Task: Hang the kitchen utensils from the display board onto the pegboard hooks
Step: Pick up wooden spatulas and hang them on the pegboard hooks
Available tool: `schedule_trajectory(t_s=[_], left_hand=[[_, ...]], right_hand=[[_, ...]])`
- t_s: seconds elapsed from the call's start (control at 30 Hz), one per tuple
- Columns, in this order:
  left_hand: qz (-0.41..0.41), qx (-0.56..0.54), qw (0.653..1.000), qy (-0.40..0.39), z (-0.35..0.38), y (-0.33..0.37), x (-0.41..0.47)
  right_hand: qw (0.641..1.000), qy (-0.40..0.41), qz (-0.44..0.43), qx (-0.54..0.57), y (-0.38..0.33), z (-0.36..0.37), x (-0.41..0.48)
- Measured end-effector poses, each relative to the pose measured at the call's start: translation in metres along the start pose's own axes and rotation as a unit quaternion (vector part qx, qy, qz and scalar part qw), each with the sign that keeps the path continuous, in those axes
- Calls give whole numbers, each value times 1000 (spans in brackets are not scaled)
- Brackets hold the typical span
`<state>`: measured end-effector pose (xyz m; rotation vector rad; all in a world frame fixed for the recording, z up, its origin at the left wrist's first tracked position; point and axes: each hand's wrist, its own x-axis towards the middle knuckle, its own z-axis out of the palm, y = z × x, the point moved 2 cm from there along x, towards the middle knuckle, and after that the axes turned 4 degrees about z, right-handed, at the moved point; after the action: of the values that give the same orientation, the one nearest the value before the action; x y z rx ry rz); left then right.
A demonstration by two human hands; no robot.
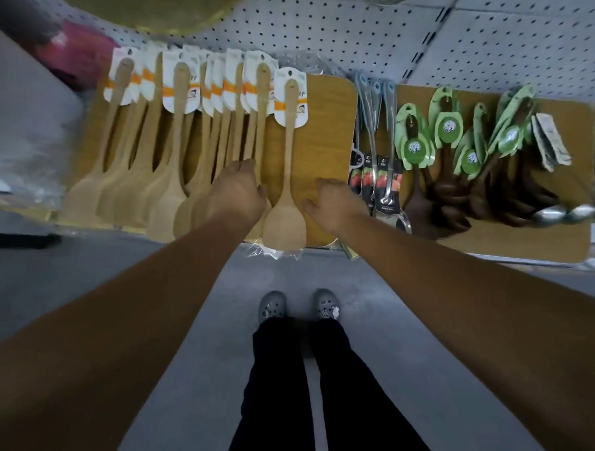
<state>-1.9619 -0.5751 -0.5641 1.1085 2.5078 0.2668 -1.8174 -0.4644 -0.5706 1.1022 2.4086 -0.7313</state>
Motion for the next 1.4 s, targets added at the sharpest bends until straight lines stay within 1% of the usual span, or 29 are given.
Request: schedule_trajectory(t_s=[0.07, 0.17, 0.23, 0.33, 0.5, 0.57, 0.67, 0.77, 0.83, 0.87, 0.9, 0.93, 1.03, 1.1, 1.13, 1.23, 1.4], left_hand=[[11, 8, 1000, 4, 5, -3, 19], [22, 48, 999, 9, 15, -9, 41], [16, 53, 998, 6, 24, -14, 52], [-4, 70, 998, 3, 34, -21, 63], [-9, 72, 997, 37, 41, -27, 73], [-33, 40, 998, 42, 40, -26, 75], [-88, -48, 994, 39, 33, -25, 75], [-114, -142, 983, 14, 27, -26, 78], [-133, -189, 973, -15, 26, -29, 79], [-143, -203, 968, -29, 25, -31, 79], [-154, -220, 963, -38, 26, -32, 78], [-165, -241, 955, -44, 25, -32, 75], [-186, -289, 937, -63, 24, -32, 66], [-186, -301, 932, -82, 23, -33, 57], [-185, -305, 930, -88, 22, -33, 52], [-182, -333, 919, -111, 17, -24, 36], [-171, -384, 898, -131, 11, -9, 5]], right_hand=[[1000, 17, 3, 12, -9, 1, 22], [999, 34, 4, 17, -22, 6, 53], [999, 38, 12, 18, -29, 11, 71], [996, 59, 44, 47, -35, 22, 92], [981, 109, 104, 121, -40, 36, 116], [969, 109, 139, 171, -38, 38, 120], [949, 81, 185, 244, -32, 34, 119], [929, 48, 220, 293, -21, 29, 119], [901, -3, 247, 357, -13, 27, 113], [881, -33, 254, 397, -10, 26, 107], [864, -51, 257, 429, -7, 25, 101], [855, -61, 264, 442, -5, 22, 95], [855, -66, 289, 425, 4, 17, 74], [846, -83, 281, 445, 8, 15, 57], [838, -85, 278, 462, 10, 14, 47], [806, -45, 291, 513, 20, 8, 16], [773, -19, 289, 564, 37, 9, -33]])
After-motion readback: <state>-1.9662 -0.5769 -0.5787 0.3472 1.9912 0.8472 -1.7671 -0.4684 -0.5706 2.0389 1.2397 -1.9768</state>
